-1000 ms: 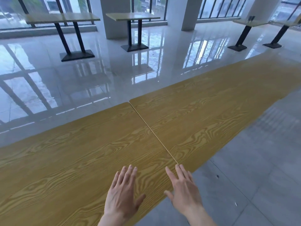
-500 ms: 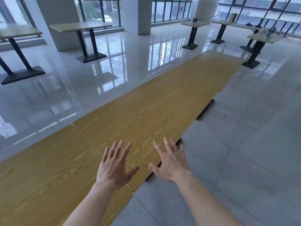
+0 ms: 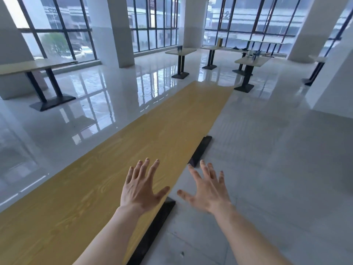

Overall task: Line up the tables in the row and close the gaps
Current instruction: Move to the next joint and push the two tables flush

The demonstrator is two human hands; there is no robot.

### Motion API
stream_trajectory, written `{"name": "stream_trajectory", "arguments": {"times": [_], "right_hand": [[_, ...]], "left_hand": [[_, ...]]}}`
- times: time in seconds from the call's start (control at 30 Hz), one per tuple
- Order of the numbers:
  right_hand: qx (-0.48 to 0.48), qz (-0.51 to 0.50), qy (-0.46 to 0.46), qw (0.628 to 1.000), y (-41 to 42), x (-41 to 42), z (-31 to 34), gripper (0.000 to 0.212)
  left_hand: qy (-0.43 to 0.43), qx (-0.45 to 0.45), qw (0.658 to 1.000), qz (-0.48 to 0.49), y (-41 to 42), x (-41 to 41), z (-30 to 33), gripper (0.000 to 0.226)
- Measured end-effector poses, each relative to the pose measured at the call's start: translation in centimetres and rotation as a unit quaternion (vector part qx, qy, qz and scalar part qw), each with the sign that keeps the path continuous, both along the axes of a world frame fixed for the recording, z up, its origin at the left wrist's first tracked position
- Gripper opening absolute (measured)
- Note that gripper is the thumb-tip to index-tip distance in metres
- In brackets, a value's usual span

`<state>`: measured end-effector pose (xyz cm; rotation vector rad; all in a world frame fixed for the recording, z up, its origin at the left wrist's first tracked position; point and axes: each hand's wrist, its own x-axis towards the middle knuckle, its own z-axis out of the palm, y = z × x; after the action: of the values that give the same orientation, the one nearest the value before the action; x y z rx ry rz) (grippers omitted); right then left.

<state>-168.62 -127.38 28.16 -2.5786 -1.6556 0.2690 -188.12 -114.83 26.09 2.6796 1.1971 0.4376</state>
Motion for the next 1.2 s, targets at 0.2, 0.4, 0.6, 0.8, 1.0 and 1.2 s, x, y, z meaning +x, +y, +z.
{"name": "stream_trajectory", "arguments": {"times": [0.2,0.4,0.6,0.8,1.0,1.2], "right_hand": [[-0.003,-0.028,-0.022,0.999,10.9,15.5,0.1,0.101],[-0.005,-0.054,-0.018,0.998,21.1,30.5,1.5,0.104],[0.001,-0.057,-0.014,0.998,28.5,46.1,0.6,0.103],[-0.027,-0.012,-0.011,0.999,37.4,62.8,-3.6,0.105],[-0.066,0.119,0.004,0.991,47.7,72.4,-7.2,0.104],[-0.093,0.257,0.003,0.962,57.3,74.2,-11.2,0.104]], "left_hand": [[-0.025,0.004,0.999,-0.024,11.1,16.7,-0.5,0.096],[-0.016,-0.015,0.998,-0.05,21.9,32.8,0.2,0.094],[-0.009,-0.017,0.998,-0.06,30.1,48.0,-0.6,0.092],[0.018,-0.032,0.999,-0.01,37.1,62.6,-5.1,0.093],[0.032,-0.071,0.994,0.08,41.8,71.9,-8.5,0.093],[0.055,-0.085,0.974,0.203,45.7,72.5,-11.9,0.094]]}}
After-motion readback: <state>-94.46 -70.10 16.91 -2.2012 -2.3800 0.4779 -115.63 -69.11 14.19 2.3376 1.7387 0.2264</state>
